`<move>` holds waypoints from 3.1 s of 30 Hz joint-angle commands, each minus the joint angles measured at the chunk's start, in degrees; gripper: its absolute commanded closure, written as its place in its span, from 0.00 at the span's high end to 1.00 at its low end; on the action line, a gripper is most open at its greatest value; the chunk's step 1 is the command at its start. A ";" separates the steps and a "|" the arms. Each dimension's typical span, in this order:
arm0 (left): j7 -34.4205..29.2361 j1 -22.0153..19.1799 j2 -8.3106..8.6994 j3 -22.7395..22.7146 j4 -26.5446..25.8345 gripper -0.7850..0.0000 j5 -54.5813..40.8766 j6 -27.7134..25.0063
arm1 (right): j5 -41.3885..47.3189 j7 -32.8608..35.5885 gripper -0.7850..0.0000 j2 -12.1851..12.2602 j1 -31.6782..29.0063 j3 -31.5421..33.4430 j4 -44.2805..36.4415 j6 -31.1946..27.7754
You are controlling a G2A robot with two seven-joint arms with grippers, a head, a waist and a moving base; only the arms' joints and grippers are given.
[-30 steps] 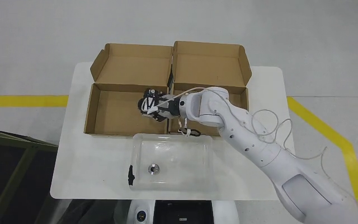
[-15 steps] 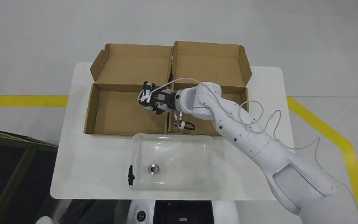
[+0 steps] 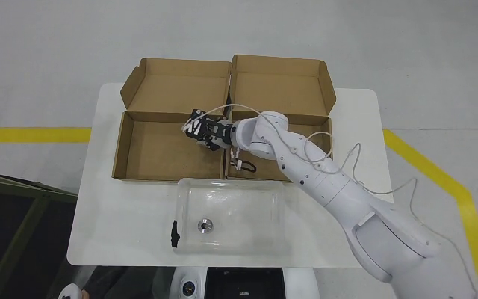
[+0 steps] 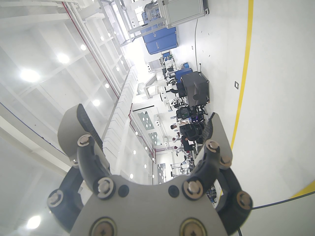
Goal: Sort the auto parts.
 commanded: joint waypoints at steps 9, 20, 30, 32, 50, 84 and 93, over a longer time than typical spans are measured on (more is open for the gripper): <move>0.00 0.00 0.00 0.00 0.00 1.00 0.00 0.00 | -1.84 -0.02 0.35 -1.53 -0.03 -0.30 2.53 0.50; 0.00 0.00 0.00 0.00 0.00 1.00 0.00 0.00 | -3.11 1.83 0.79 -2.00 -0.77 0.89 2.63 -0.07; 0.00 0.00 0.00 0.00 0.00 1.00 0.00 0.00 | -4.90 2.80 0.76 -1.03 -2.21 3.77 -5.89 -2.74; 0.00 0.00 0.00 0.00 0.00 1.00 0.00 0.00 | -5.18 3.44 0.76 -0.61 -3.16 4.56 -8.74 -3.26; 0.00 0.00 0.00 0.00 0.00 1.00 0.00 0.00 | -8.96 11.24 0.79 5.54 -21.53 13.73 -37.46 -10.52; 0.00 0.00 0.00 0.00 0.00 1.00 0.00 0.00 | -21.21 5.84 0.81 9.91 -37.38 13.82 -45.17 -16.95; 0.00 0.00 0.00 0.00 0.00 1.00 0.00 0.00 | -22.89 5.39 0.81 10.32 -38.42 12.96 -43.41 -17.32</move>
